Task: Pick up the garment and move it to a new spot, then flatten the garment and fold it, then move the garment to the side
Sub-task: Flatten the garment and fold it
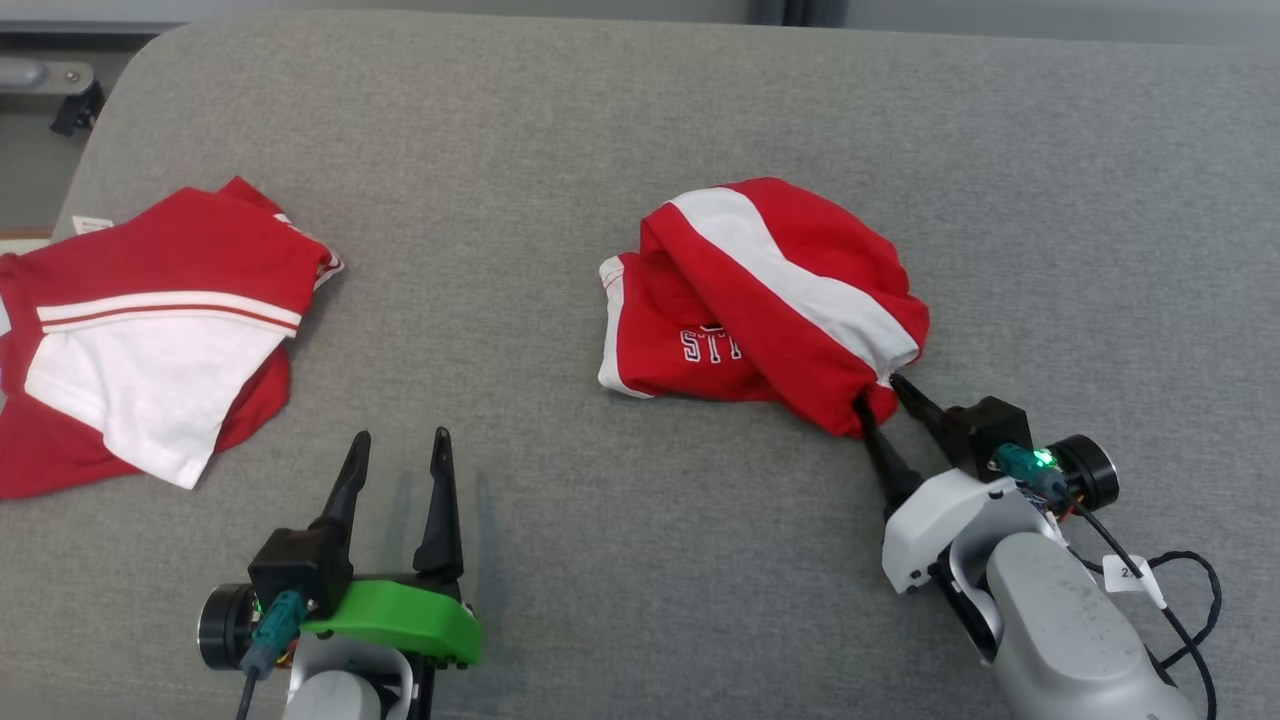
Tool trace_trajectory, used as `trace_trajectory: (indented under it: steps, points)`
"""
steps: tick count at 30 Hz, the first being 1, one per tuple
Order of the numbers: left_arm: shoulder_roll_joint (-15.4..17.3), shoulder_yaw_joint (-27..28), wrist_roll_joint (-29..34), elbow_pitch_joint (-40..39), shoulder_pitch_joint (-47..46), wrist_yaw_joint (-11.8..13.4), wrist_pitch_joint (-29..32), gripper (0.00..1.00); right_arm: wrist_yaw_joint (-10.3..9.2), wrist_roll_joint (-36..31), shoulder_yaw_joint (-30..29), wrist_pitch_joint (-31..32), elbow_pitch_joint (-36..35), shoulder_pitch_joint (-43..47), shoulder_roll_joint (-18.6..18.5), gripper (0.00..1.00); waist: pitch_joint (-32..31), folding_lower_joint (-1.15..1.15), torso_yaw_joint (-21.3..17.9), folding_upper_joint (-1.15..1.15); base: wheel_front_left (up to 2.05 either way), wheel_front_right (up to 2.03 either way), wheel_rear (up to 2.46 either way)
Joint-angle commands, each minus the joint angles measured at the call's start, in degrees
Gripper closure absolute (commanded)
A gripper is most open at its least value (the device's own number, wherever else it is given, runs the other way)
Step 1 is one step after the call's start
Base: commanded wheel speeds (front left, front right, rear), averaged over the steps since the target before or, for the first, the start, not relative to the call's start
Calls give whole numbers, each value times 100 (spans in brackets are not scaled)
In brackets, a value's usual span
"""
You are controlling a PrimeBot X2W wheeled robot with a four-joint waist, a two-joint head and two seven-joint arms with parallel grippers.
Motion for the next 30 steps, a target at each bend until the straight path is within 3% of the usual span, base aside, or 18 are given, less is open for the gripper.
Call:
trace_trajectory:
  steps: [1, 9, 13, 21, 27, 30]
  points:
    - [23, 15, -27, 20, -86, -13, -4, 0, -10, 16, -61, 2, 69, 21, -37, 100, 146, 0, 172, 0, 0, 0, 0]
    - [23, 27, -59, 37, 93, -43, -4, 0, -10, -141, -773, -1, -481, 249, -32, 100, -173, 0, -57, 0, 0, 0, 0]
    - [24, -61, -60, 62, 187, -49, -4, 0, -11, -403, -895, -2, -1053, -57, -272, 100, -467, 0, -216, 0, 0, 0, 0]
    - [24, -247, -148, 166, 350, -19, -4, 0, -10, -495, 58, -5, -1703, -1302, -706, 100, -905, 0, -281, 0, 0, 0, 0]
    - [24, -345, -221, 266, 548, -23, -4, 0, -10, -294, 1235, -5, -1288, -2377, -372, 100, -1129, 0, -176, 0, 0, 0, 0]
    - [24, -329, -228, 298, 624, -5, -4, 0, -10, -139, 1320, -5, -1243, -2752, -213, 100, -1171, 0, -146, 0, 0, 0, 0]
